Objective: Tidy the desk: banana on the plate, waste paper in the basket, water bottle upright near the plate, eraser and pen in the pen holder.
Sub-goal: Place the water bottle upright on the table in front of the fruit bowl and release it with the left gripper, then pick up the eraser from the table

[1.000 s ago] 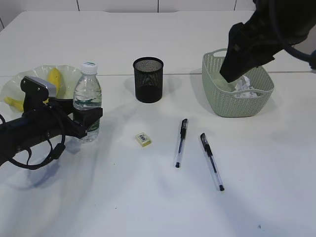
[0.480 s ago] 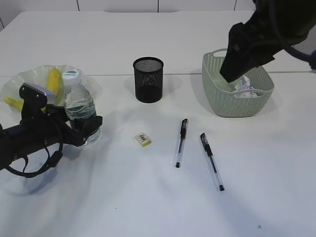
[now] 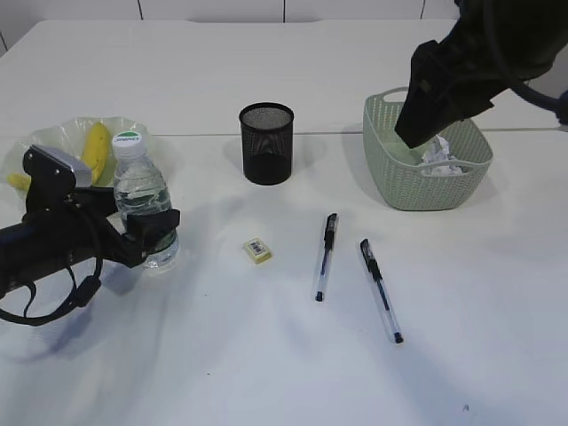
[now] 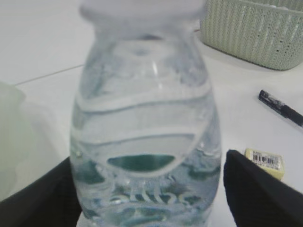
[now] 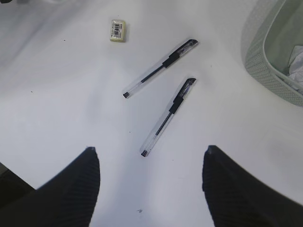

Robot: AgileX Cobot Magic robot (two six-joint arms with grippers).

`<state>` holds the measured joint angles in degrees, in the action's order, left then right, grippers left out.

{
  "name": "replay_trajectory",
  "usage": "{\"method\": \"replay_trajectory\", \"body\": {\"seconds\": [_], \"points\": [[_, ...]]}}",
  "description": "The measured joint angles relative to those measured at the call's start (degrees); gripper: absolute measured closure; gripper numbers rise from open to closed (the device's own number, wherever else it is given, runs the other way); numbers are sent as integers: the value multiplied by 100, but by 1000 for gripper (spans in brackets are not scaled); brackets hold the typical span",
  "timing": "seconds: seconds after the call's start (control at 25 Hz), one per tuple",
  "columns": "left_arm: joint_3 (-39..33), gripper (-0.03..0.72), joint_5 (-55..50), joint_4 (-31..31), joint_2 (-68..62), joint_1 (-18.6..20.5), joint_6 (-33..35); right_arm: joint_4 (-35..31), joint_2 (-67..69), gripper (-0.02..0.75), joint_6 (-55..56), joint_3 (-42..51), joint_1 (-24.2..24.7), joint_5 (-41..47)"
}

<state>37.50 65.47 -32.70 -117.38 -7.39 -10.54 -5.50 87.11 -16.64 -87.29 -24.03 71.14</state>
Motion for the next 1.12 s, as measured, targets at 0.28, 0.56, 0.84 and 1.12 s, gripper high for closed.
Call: {"method": "replay_trajectory", "body": {"seconds": [0.28,0.56,0.84,1.12], "points": [[-9,33,10,0,310,0,14,0,0,237,0,0,0,0],[-41,34,10,117,706,0,14,0,0,236,0,0,0,0],[-47,36,10,186,1251,0,14,0,0,237,0,0,0,-11],[-56,48,-61,196,1922,0,-98,0,0,236,-10,0,0,-34]]}}
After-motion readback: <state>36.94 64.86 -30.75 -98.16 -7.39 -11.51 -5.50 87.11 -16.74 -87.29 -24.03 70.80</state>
